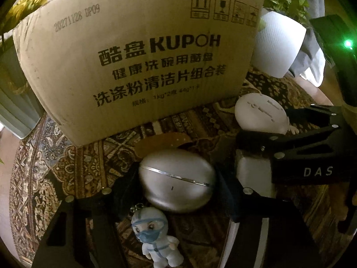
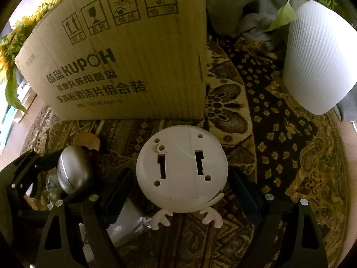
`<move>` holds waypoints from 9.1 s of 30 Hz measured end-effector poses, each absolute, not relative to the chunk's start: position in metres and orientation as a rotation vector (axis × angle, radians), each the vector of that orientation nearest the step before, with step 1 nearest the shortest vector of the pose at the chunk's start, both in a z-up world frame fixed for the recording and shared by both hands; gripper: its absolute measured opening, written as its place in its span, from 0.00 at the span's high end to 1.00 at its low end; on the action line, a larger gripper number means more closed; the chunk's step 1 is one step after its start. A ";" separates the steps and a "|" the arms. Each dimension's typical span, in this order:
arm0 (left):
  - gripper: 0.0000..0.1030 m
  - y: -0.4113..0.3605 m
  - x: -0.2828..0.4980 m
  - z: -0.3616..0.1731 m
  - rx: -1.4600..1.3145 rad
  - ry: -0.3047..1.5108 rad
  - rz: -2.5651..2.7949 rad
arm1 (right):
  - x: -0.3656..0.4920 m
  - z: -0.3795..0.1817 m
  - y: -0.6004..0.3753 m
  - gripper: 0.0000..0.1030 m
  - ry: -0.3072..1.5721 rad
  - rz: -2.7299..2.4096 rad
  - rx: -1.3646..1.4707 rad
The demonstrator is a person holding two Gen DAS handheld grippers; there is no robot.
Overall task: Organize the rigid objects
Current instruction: 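Lift the white figure and silver egg case and carry both over the box, then open the right tool releasing the figure while the left tool drops the egg case into the box, then move both tools back toward the green-lidded tin and astronaut keychain, then close the left tool on the green-lidded tin while the right tool grasps the brown wooden paddle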
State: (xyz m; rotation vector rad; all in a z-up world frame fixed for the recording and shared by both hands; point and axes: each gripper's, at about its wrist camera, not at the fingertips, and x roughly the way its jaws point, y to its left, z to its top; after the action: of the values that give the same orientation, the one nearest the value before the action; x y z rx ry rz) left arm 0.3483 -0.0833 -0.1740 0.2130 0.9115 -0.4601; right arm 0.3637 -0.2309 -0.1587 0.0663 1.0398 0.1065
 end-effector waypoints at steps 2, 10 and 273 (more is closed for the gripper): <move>0.37 -0.083 0.348 -0.173 0.212 0.915 -0.456 | 0.364 -0.159 -0.233 0.21 1.032 0.103 0.071; 0.38 -0.082 0.347 -0.161 0.141 0.921 -0.407 | 0.359 -0.156 -0.238 0.28 1.021 0.113 0.091; 0.51 0.005 0.292 -0.083 -0.010 0.777 -0.071 | 0.341 -0.080 -0.173 0.52 0.829 0.214 0.017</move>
State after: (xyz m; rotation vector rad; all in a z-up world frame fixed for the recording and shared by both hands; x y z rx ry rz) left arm 0.2920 0.0052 -0.0826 -0.0097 0.7769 -0.0706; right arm 0.3415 -0.1731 -0.0800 0.0175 0.8290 0.2136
